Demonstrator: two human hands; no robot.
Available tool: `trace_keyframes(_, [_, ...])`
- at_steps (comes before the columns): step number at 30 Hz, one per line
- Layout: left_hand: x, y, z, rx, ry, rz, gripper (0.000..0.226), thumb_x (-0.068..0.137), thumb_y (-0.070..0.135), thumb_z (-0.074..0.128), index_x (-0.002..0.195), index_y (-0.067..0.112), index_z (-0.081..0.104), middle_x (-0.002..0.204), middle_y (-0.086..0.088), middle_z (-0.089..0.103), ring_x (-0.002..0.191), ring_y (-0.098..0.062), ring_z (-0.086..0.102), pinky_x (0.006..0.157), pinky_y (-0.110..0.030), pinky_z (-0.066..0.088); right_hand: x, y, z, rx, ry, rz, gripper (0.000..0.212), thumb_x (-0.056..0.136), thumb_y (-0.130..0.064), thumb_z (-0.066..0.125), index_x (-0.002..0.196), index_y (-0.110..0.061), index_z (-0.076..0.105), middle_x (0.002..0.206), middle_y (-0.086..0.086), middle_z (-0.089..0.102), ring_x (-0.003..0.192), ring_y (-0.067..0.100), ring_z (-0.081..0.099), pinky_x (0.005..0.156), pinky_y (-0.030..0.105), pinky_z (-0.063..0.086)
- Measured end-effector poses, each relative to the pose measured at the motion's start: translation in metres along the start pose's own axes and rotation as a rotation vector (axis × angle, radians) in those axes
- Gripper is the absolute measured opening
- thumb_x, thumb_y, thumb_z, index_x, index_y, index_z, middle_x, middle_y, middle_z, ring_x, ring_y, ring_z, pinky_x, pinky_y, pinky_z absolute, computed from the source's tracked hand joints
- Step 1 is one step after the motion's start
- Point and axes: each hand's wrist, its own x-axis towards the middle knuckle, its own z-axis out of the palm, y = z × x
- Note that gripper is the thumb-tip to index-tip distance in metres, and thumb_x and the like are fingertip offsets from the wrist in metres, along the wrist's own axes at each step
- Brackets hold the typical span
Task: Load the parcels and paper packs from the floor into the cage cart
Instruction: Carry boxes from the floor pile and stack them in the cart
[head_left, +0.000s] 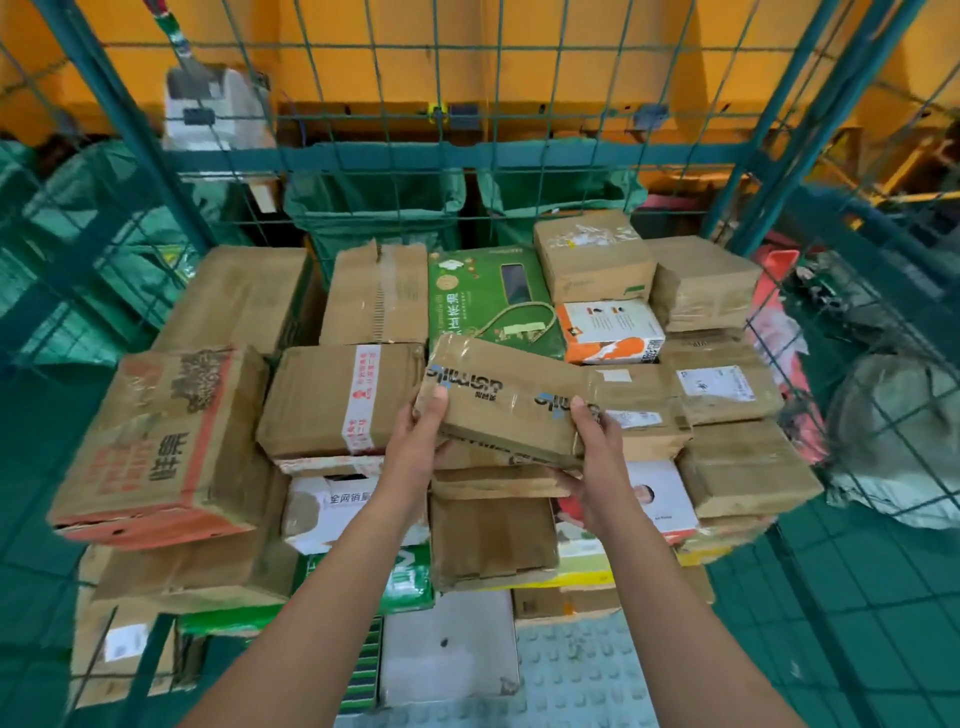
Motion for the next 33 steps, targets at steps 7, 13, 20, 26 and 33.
trace_keyframes(7, [0.018, 0.030, -0.066, -0.026, 0.222, 0.002, 0.108, 0.073, 0.076, 0.074, 0.159, 0.027, 0.031, 0.148, 0.002, 0.052, 0.122, -0.013, 0.059, 0.111, -0.049, 0.048, 0.023, 0.004, 0.074, -0.293, -0.229, -0.039, 0.097, 0.060, -0.088, 0.073, 0.144, -0.052, 0.038, 0.150, -0.011, 0.048, 0.131, 0.020, 0.055, 0.107, 0.054, 0.049])
trace_keyframes(13, [0.037, 0.051, -0.130, 0.032, 0.297, 0.065, 0.104, 0.073, 0.083, 0.068, 0.157, 0.042, 0.023, 0.153, 0.008, 0.043, 0.137, -0.019, 0.050, 0.116, -0.050, 0.042, 0.036, 0.025, 0.159, -0.274, -0.241, 0.088, 0.080, 0.070, -0.079, 0.072, 0.138, -0.044, 0.049, 0.131, -0.005, 0.067, 0.118, 0.024, 0.065, 0.101, 0.052, 0.052])
trace_keyframes(20, [0.085, 0.078, -0.171, 0.122, 0.154, -0.017, 0.106, 0.066, 0.089, 0.067, 0.151, 0.036, 0.036, 0.147, 0.012, 0.050, 0.136, -0.016, 0.048, 0.116, -0.050, 0.041, 0.030, 0.024, 0.270, -0.162, -0.237, 0.235, 0.045, 0.094, -0.051, 0.068, 0.126, -0.020, 0.062, 0.120, 0.010, 0.073, 0.110, 0.026, 0.070, 0.093, 0.045, 0.060])
trace_keyframes(26, [0.146, 0.095, -0.185, 0.280, 0.035, -0.086, 0.117, 0.054, 0.097, 0.064, 0.152, 0.036, 0.045, 0.152, 0.008, 0.050, 0.133, -0.016, 0.054, 0.111, -0.046, 0.047, 0.058, 0.028, 0.357, -0.122, -0.029, 0.269, 0.078, 0.080, -0.065, 0.074, 0.139, -0.023, 0.046, 0.116, 0.006, 0.068, 0.095, 0.024, 0.071, 0.069, 0.032, 0.057])
trace_keyframes(33, [0.198, 0.127, -0.203, 0.226, 0.042, -0.062, 0.120, 0.055, 0.093, 0.065, 0.158, 0.047, 0.024, 0.159, 0.010, 0.041, 0.140, -0.020, 0.049, 0.114, -0.046, 0.043, 0.101, 0.014, 0.428, -0.053, -0.077, 0.222, 0.067, 0.093, -0.062, 0.061, 0.143, -0.020, 0.046, 0.129, 0.004, 0.065, 0.110, 0.027, 0.068, 0.076, 0.037, 0.062])
